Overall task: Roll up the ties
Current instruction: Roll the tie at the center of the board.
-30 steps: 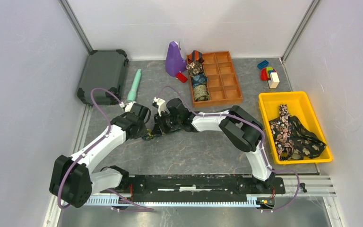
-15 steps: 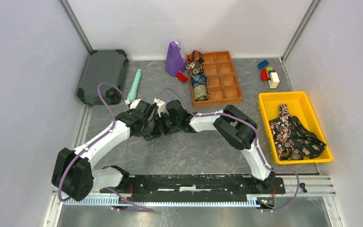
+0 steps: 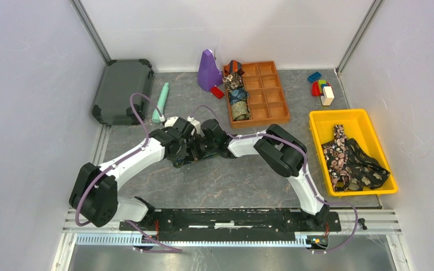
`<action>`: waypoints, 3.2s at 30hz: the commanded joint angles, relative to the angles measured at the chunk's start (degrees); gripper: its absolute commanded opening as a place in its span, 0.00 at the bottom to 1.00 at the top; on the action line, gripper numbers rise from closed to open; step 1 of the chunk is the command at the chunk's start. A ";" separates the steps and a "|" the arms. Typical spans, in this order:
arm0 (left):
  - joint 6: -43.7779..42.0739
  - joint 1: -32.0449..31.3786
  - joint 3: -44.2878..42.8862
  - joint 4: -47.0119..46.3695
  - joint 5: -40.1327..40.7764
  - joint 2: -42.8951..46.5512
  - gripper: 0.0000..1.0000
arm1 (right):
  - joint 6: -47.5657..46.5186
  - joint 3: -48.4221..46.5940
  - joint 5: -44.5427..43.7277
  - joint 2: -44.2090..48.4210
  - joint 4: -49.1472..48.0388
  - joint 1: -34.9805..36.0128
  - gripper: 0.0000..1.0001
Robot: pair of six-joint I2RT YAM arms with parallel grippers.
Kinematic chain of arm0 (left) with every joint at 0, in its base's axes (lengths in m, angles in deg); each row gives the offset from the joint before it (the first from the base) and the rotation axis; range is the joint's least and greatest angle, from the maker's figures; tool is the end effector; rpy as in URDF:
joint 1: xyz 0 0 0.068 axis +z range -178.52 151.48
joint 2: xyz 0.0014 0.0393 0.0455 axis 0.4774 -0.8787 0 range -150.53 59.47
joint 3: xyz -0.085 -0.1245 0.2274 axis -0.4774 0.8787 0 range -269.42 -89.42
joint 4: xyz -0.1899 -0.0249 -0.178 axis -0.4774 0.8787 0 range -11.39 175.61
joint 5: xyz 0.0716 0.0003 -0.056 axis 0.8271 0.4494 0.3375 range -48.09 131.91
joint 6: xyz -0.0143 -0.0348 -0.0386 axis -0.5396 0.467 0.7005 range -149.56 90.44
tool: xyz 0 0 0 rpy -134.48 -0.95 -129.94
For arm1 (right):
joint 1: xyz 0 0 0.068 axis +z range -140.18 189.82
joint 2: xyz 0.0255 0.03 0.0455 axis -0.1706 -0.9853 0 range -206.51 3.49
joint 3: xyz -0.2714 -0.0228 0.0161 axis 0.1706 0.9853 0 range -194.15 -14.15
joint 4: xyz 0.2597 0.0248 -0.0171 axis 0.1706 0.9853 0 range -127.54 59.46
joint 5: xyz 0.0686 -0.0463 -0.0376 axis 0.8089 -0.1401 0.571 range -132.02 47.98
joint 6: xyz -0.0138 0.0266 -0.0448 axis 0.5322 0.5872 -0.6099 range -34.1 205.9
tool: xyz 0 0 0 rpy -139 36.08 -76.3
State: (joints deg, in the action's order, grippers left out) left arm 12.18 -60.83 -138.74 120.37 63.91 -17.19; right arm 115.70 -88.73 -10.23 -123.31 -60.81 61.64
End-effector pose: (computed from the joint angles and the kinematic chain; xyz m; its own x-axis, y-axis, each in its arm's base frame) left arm 0.2120 -0.1184 0.2112 -0.8439 -0.1966 -0.4993 -0.2401 0.9705 0.0236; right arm 0.2739 0.3786 0.1176 -0.7333 -0.2491 -0.6326 -0.6784 0.3305 0.6562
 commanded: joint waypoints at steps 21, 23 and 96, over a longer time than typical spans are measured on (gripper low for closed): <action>0.35 -3.46 -3.68 -5.20 0.35 -9.05 0.05 | -4.84 9.37 1.07 12.61 0.15 -5.67 0.21; 0.54 -3.59 -3.47 -5.51 0.44 -8.76 0.06 | -3.58 9.62 2.08 12.10 -1.40 -5.67 0.21; 1.19 -3.64 20.49 -14.67 1.09 23.21 0.51 | 2.41 3.22 5.48 1.55 -8.81 -2.94 0.23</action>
State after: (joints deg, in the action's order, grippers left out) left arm 12.29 -64.33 -118.74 108.41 65.31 3.11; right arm 118.65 -85.94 -5.75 -123.07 -67.65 58.47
